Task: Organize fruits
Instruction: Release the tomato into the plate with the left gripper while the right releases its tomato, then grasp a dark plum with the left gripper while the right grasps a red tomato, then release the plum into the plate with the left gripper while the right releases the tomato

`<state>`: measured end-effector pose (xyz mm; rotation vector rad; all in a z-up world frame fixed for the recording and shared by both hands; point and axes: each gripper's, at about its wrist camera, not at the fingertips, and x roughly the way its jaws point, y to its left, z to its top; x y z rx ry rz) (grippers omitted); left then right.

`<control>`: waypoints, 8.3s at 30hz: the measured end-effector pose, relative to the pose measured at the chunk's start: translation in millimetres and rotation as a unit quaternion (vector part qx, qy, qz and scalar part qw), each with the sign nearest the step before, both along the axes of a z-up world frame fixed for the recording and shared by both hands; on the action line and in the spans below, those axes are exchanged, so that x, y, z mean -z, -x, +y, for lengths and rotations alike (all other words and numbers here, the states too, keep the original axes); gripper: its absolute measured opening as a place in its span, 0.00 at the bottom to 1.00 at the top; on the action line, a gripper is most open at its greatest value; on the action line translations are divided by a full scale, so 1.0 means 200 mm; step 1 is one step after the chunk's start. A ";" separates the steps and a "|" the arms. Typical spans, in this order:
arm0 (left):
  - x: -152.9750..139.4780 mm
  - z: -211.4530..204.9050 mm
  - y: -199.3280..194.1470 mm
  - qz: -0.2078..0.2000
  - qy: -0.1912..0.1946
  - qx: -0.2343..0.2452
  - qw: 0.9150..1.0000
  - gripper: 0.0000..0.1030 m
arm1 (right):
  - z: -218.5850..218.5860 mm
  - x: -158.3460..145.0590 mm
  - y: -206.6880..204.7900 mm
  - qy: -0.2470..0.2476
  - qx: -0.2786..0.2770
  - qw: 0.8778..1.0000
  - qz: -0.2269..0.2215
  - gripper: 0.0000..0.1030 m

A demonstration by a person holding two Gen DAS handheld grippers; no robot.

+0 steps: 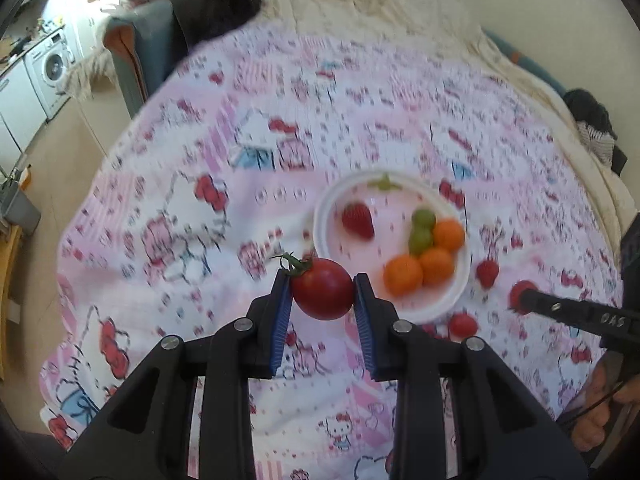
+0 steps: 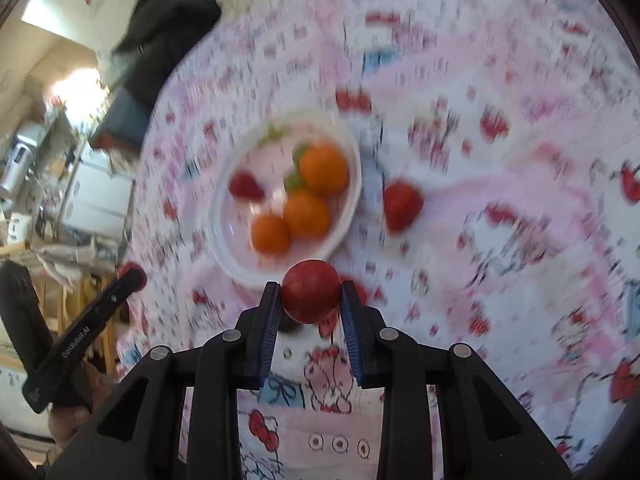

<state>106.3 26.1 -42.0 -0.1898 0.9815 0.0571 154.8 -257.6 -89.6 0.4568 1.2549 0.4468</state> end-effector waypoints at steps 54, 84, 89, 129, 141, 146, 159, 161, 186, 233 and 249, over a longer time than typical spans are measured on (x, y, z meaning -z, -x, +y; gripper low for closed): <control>0.39 -0.17 -0.57 0.085 -0.037 0.088 0.992 0.50 | 0.33 0.20 -0.54 0.000 -0.068 0.998 -0.008 0.33; 0.22 -0.07 -0.44 0.050 -0.015 0.038 0.998 0.67 | 0.17 -0.11 -0.42 -0.026 -0.020 0.995 -0.089 0.75; 0.16 -0.04 -0.36 0.041 -0.010 0.027 0.999 0.67 | 0.13 -0.17 -0.33 -0.018 -0.018 0.995 -0.100 0.75; 0.55 -0.29 -0.13 0.190 0.125 0.047 0.973 0.42 | -0.07 -0.08 0.08 0.038 0.029 0.996 -0.071 0.75; 0.63 -0.33 -0.17 0.228 0.187 0.050 0.954 0.25 | -0.07 -0.07 0.05 0.034 0.030 0.997 -0.067 0.75; 0.60 -0.35 -0.18 0.216 0.173 0.058 0.959 0.17 | -0.03 -0.06 0.05 0.047 0.018 0.996 -0.070 0.75; 0.33 -0.15 -0.06 0.160 0.128 0.039 0.978 0.15 | -0.03 0.06 -0.01 0.065 0.022 0.997 -0.022 0.75; 0.28 -0.11 -0.04 0.151 0.113 0.037 0.981 0.15 | 0.01 0.11 -0.04 0.094 0.006 0.996 -0.009 0.73; 0.20 -0.03 0.00 0.098 0.039 0.026 0.994 0.15 | 0.23 0.22 0.03 0.147 -0.123 0.981 0.006 0.32; 0.34 -0.09 -0.59 0.097 0.037 0.061 0.993 0.16 | 0.37 0.20 -0.57 0.019 -0.081 0.996 -0.015 0.32; 0.39 -0.12 -0.60 0.112 0.037 0.069 0.991 0.52 | 0.42 0.24 -0.58 0.004 -0.092 0.996 -0.003 0.35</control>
